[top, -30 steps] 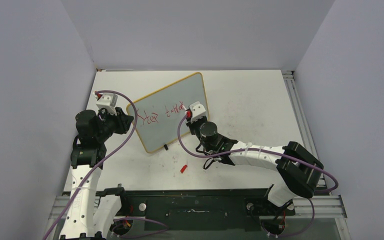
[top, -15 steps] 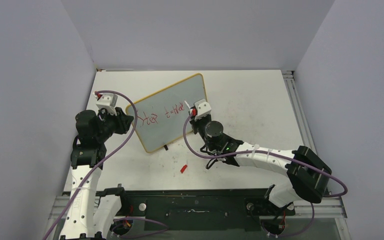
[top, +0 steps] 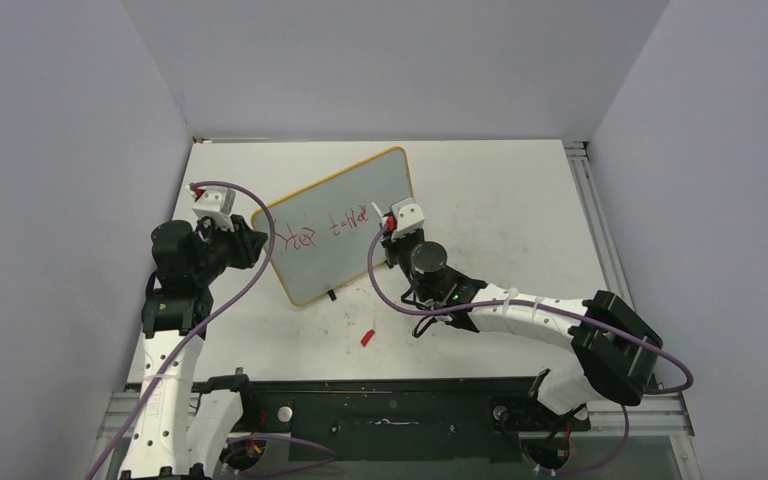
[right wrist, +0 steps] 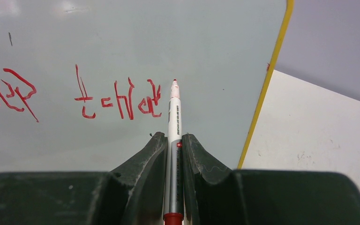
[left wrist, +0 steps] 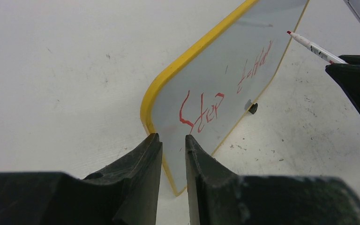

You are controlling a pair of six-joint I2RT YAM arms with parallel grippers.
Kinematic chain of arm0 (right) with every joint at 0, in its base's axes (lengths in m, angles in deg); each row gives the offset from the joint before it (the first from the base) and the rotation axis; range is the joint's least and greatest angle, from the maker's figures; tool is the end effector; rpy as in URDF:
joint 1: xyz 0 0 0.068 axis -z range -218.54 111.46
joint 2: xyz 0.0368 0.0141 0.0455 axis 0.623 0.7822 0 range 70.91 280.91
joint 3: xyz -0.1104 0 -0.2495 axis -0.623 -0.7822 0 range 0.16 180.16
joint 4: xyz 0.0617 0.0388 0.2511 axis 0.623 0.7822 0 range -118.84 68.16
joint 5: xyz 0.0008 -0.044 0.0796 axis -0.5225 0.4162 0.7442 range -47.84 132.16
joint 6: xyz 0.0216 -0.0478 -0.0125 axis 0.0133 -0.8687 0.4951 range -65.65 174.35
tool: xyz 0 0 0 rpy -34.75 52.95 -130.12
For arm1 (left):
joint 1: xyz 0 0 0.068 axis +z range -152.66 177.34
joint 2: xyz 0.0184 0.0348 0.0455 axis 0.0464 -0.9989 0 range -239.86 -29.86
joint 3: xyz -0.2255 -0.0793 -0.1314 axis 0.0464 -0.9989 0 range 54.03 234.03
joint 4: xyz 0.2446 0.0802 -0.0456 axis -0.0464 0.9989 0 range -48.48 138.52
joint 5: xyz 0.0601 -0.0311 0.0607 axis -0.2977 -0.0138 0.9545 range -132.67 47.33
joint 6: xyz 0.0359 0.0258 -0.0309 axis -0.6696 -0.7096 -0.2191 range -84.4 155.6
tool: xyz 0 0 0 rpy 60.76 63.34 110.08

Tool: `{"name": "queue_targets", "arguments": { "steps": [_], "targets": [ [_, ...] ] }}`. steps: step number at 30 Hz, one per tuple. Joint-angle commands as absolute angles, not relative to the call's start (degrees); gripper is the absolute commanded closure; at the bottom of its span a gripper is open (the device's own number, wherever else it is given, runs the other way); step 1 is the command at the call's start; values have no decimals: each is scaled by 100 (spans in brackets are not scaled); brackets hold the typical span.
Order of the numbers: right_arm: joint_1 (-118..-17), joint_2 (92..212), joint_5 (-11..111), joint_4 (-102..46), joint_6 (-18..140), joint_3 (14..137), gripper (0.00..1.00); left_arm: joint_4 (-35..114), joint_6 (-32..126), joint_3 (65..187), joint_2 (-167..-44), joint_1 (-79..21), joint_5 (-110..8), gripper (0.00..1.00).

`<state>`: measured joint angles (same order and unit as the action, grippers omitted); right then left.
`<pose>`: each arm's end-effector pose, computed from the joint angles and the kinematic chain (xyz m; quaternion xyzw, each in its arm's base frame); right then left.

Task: Write a sentence on the whiteboard

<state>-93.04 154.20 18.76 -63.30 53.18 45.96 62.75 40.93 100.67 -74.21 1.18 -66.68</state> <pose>0.2012 0.2578 0.2686 -0.2084 0.6935 0.1709 0.6682 0.1749 -0.0027 0.3331 0.0569 0.8031 -0.1766 0.5661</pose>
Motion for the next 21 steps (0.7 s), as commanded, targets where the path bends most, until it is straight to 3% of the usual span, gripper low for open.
{"name": "queue_targets", "arguments": {
  "steps": [1, 21],
  "targets": [
    [-9254, 15489, 1843, -6484, 5417, 4528, 95, 6156, 4097, 10123, -7362, 103, -6702, 77],
    [-9168, 15714, 1964, -6538, 5409, 4645, 95, 6147, 4097, 10123, -7396, 107, -6698, 77]
  ]
}}
